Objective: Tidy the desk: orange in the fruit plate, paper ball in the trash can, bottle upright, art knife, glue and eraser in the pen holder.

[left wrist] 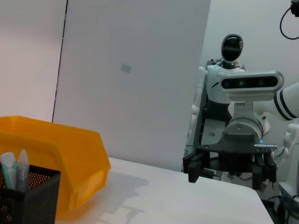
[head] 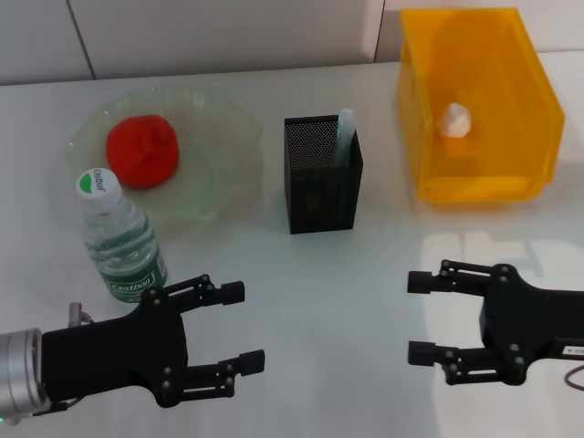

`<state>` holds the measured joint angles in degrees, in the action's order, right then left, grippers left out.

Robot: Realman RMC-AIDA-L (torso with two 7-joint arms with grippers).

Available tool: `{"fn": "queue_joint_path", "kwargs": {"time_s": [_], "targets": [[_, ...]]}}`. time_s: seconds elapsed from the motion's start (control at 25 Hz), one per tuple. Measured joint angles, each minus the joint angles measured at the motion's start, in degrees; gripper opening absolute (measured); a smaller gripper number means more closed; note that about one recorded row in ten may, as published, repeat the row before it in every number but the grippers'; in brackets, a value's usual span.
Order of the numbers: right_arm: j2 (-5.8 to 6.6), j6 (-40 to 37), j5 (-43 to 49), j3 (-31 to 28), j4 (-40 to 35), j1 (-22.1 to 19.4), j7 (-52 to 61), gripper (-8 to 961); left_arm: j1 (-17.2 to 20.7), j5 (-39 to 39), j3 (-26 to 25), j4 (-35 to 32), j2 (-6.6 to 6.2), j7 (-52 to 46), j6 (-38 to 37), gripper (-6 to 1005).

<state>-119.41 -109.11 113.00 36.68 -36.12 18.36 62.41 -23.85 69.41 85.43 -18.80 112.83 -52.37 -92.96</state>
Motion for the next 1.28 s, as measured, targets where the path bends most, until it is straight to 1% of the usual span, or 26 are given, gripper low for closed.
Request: {"fn": "queue_joint_path", "kwargs": {"time_s": [0.2,0.48,0.88,1.28], "targets": [[0.06,2.41,0.04,1.16,2.78,2.31,-0.08,791,0.24,0.21,0.15,-0.14,-0.17,-0.89,-0.7,811],[0.05,4.7,0.09,2.71,3.54,4.13,-0.09,790,0.14,0.36,0.29,-0.35,-0.43,-1.26,-1.22,811],[0.1,5.65,-0.29,2.49,3.52,4.96,0.1,789,-0.29,2.51,-0.51,-1.02,-0.5,-2.54,-1.21,811],[0.14,5.77,-0.49,2.28,3.51,5.09,0.05,788,-0.08,2.57,-1.48,-1.07,-0.17,-2.15,-0.98,811]]}}
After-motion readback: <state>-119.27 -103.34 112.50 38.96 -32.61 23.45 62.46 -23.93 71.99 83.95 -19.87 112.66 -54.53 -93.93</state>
